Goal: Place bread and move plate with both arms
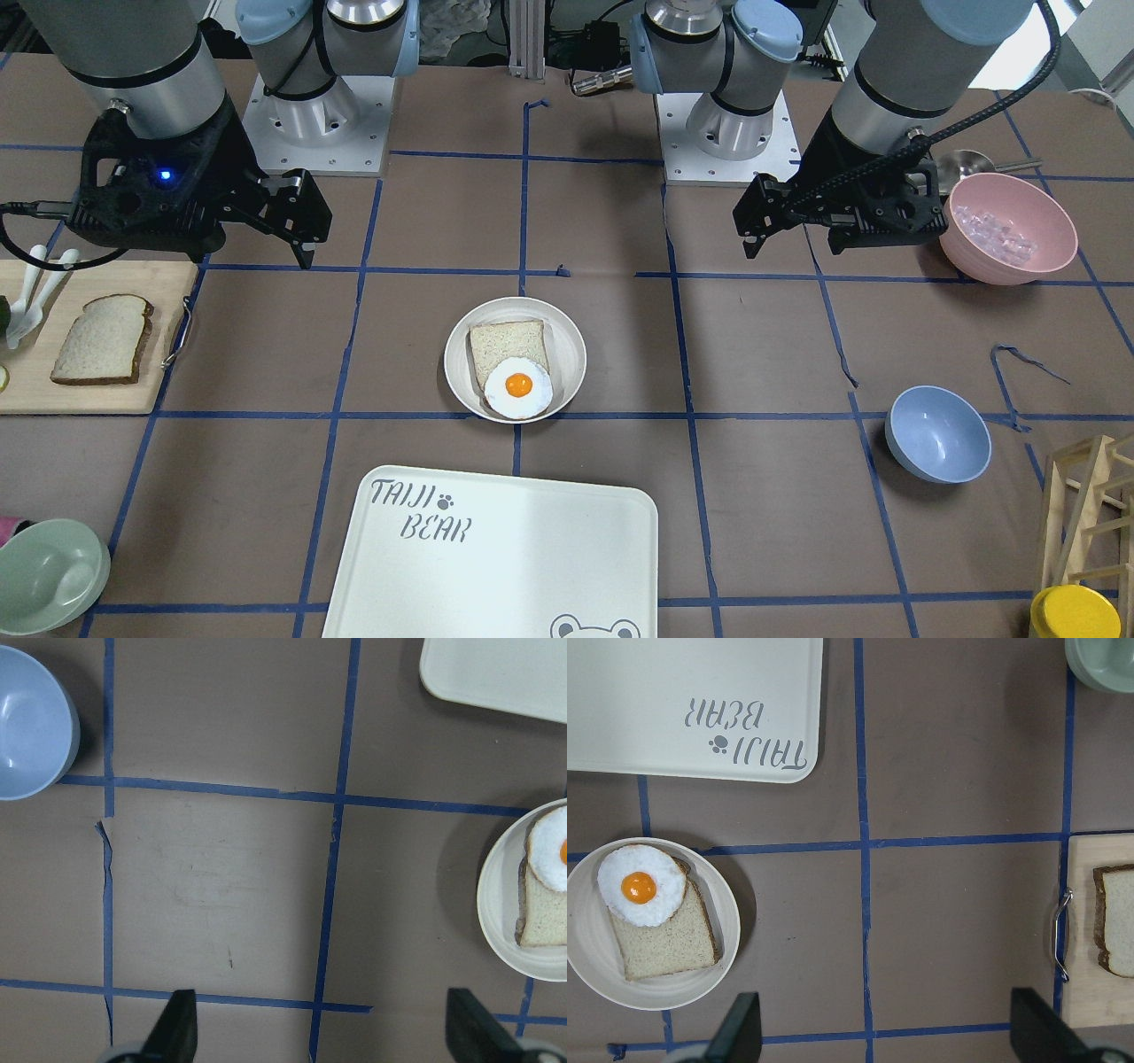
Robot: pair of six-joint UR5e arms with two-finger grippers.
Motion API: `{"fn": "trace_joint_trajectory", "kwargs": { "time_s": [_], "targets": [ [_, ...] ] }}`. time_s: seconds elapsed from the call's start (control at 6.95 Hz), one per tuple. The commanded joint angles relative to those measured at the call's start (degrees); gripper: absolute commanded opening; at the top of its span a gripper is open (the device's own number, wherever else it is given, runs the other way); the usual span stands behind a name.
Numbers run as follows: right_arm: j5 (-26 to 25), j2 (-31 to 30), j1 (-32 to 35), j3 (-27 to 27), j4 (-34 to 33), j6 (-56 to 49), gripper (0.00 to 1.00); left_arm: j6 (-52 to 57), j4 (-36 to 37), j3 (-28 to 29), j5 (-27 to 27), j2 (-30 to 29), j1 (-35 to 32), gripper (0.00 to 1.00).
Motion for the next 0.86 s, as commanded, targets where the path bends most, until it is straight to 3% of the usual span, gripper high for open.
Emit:
{"fn": "trace_joint_trajectory", "kwargs": {
  "time_s": [0.0,0.29,0.43,0.58,0.72],
  "targets": [
    [-0.09,0.1,-0.58,0.85,0.01,-0.22,1.0,0.0,0.0,-0.03,0.05,-0.02,0.0,1.0],
    [-5.17,-0.07,-7.76,7.33,-1.21,-1.28,1.0,0.0,0.0,-0.2,-0.04,-0.02,0.0,1.0],
    [-9.36,0.1,-9.27,10.75,-7.22,-5.54,0.93,0.0,0.0,-0.29,0.13,-0.02,0.0,1.0],
    [-11.75,0.71,-11.64,15.84,-15.63,-10.46,0.93,0.0,0.0,-0.29,-0.04,-0.02,0.0,1.0],
    [-10.99,0.8,-16.45,23.72,-26.77,-17.56,0.97,0.0,0.0,-0.29,0.13,-0.02,0.0,1.0]
  ]
}}
